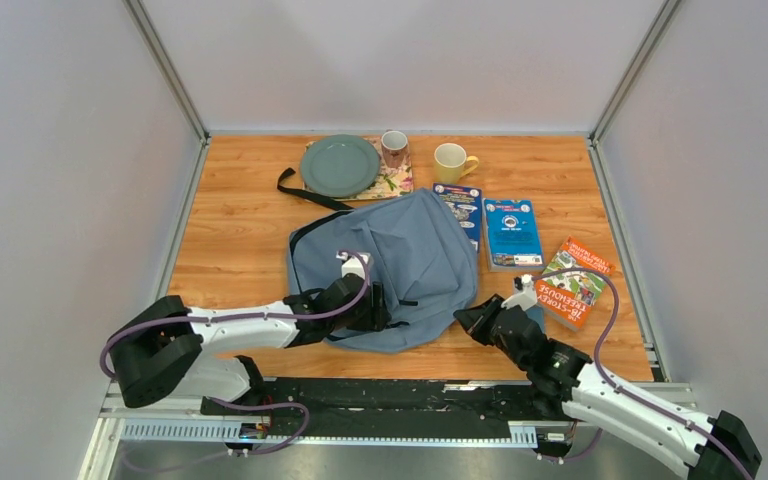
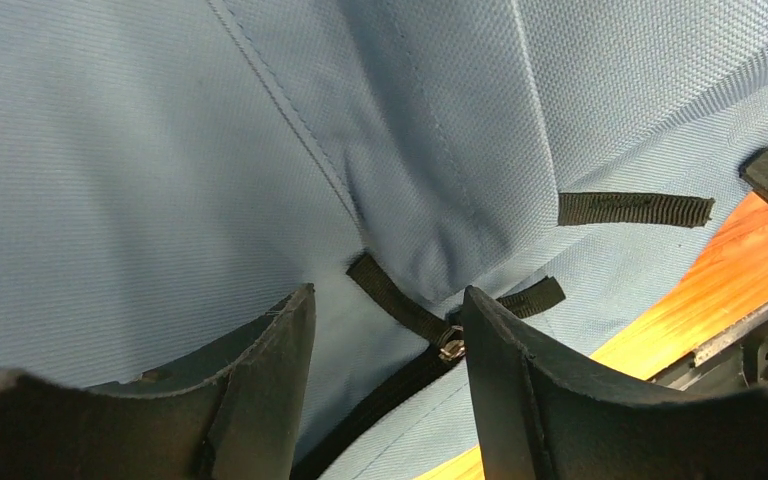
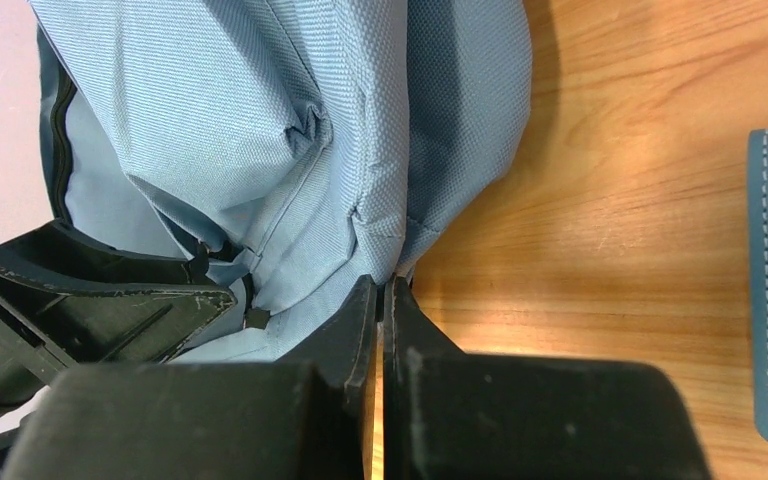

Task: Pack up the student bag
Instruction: Unzip the student bag at the center of the board.

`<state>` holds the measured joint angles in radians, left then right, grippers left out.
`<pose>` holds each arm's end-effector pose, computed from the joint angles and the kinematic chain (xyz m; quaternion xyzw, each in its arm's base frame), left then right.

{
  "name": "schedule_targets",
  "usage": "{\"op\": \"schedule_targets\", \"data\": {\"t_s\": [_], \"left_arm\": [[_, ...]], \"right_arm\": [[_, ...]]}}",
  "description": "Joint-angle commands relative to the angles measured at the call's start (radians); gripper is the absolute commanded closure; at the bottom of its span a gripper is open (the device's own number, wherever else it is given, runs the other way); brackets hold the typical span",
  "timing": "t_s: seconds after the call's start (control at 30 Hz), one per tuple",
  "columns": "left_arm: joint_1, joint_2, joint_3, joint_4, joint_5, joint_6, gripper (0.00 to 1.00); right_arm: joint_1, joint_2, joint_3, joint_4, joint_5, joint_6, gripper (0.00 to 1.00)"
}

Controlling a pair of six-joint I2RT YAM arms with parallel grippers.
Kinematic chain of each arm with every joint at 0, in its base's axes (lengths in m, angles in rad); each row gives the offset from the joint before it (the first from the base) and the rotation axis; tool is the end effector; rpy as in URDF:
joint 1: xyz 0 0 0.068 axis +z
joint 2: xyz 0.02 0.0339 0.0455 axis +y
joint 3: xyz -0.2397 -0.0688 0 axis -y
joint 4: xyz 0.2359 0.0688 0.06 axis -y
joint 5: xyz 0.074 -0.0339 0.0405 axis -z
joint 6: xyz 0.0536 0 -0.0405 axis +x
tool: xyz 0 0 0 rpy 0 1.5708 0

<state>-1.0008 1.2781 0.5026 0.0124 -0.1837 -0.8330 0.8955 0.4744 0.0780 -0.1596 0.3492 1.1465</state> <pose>0.1447 -0.2076 0.1331 0.0408 0.9155 -0.2593 0.3050 0.1101 0.1081 0.1216 0.1915 0.8434 0.3287 0.3795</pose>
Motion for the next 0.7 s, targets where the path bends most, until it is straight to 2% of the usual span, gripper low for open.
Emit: {"op": "schedule_targets", "data": {"t_s": [0.0, 0.2, 0.33, 0.53, 0.63, 0.67], "left_arm": [[-0.032, 0.053, 0.04, 0.051, -0.006, -0.06, 0.36], [-0.055, 0.147, 0.056, 0.052, -0.023, -0.113, 0.39], [-0.059, 0.173, 0.03, 0.055, -0.03, -0.14, 0.45], [-0.059, 0.146, -0.009, 0.043, -0.075, -0.153, 0.6], [-0.059, 0.126, -0.024, 0.043, -0.1, -0.153, 0.73], [-0.059, 0.124, -0.026, 0.04, -0.112, -0.153, 0.8]], "right_arm": [[0.006, -0.02, -0.009, -0.015, -0.026, -0.036, 1.0], [0.008, -0.042, -0.006, -0.035, -0.027, -0.048, 1.0], [0.006, -0.083, -0.006, -0.07, -0.029, -0.05, 1.0], [0.006, -0.138, -0.006, -0.13, -0.013, -0.05, 1.0], [0.006, -0.145, -0.003, -0.146, -0.009, -0.047, 1.0], [0.006, -0.145, -0.004, -0.147, -0.01, -0.047, 1.0]]}}
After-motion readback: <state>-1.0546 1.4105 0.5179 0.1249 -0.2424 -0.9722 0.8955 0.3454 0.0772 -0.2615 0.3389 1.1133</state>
